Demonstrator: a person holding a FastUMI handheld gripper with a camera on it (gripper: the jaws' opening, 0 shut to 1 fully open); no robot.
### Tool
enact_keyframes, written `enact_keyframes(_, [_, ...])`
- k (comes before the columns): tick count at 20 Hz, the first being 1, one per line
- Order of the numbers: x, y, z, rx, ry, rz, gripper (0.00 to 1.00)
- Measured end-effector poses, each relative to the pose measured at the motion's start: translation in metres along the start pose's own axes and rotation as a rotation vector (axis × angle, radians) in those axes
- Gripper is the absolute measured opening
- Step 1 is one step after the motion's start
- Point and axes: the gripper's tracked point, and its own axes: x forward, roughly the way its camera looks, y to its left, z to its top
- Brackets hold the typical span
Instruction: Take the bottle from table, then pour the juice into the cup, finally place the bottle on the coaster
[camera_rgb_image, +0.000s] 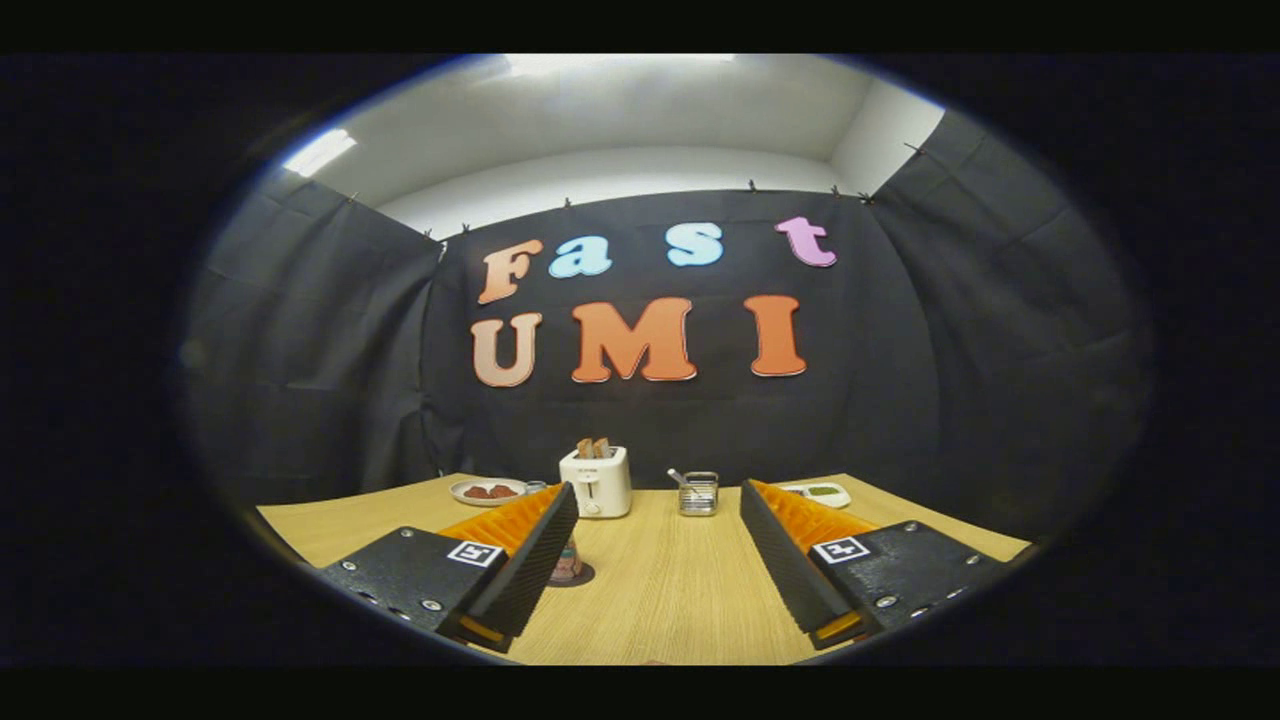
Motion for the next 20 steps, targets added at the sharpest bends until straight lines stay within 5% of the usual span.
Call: enact_keyframes(20, [0.002,0.030,0.023,-0.050,-0.127,0.035,0.97])
